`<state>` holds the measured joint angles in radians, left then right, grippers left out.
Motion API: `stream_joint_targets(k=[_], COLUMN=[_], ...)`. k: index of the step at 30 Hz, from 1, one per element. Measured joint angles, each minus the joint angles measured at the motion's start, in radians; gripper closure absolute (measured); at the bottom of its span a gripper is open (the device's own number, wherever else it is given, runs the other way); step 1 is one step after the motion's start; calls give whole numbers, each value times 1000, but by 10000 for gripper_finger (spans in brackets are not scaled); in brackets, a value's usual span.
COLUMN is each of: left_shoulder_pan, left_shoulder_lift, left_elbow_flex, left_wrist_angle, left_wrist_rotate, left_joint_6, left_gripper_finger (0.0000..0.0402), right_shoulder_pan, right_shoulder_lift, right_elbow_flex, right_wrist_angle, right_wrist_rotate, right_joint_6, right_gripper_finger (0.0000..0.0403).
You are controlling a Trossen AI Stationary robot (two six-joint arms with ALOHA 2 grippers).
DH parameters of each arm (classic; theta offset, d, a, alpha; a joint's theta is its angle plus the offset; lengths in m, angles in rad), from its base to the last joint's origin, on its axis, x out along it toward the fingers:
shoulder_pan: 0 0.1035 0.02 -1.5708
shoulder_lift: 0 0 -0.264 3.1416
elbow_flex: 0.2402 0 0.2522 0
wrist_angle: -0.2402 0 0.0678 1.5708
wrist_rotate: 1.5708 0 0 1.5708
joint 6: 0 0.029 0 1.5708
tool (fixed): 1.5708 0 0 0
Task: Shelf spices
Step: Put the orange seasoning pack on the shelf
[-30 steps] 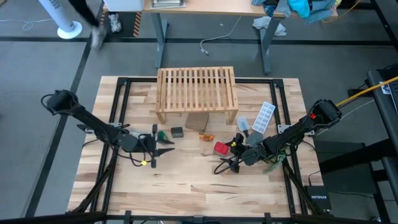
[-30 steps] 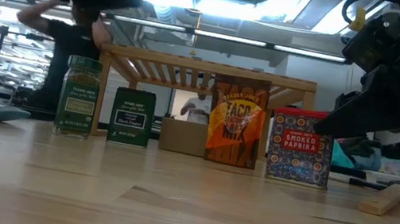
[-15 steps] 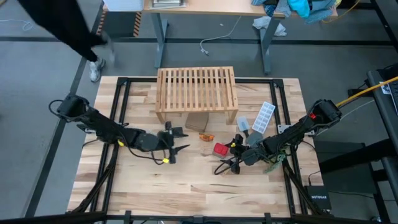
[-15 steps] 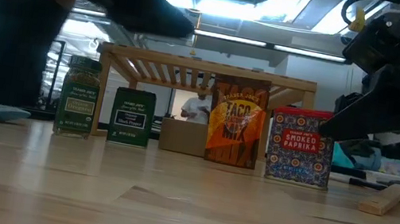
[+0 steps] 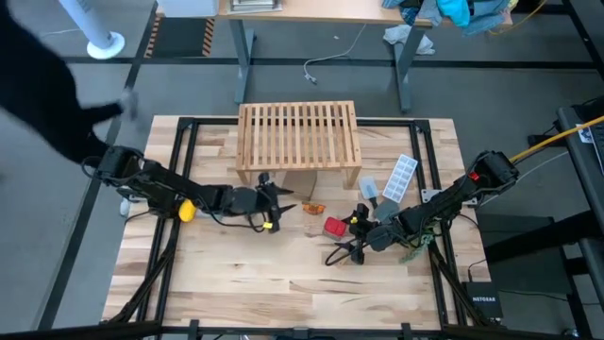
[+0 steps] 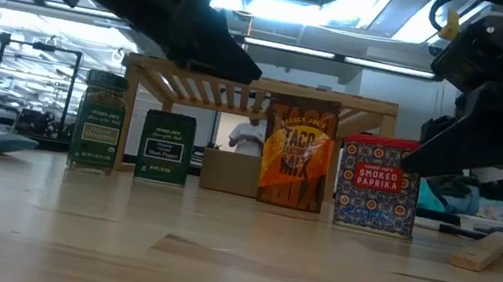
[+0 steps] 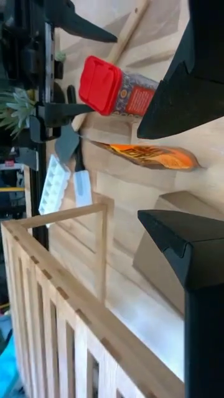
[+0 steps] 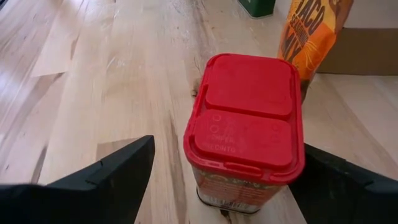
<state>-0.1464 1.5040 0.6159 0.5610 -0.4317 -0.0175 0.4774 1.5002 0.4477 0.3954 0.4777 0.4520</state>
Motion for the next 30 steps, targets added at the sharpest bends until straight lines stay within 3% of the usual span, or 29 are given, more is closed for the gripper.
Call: stream_joint_targets(k=[9,21,30], left_shoulder_pan=[33,47,90], left_shoulder_lift=[16,175,250], left_elbow_flex=[0,89,173], left_wrist_angle=[6,35,31], left_wrist_rotate=[71,77,221], left_joint_6=[-20,25,34], left_gripper_finger=[212,212,212], right_shoulder_pan=[0,0,0], right_shoulder_lift=[0,0,0], right_elbow_flex=[0,0,0], right_wrist_angle=[6,23,26], right_wrist_rotate=[0,0,0], right_joint_6=[-14,-31,-39], right_gripper_finger=[61,61,61])
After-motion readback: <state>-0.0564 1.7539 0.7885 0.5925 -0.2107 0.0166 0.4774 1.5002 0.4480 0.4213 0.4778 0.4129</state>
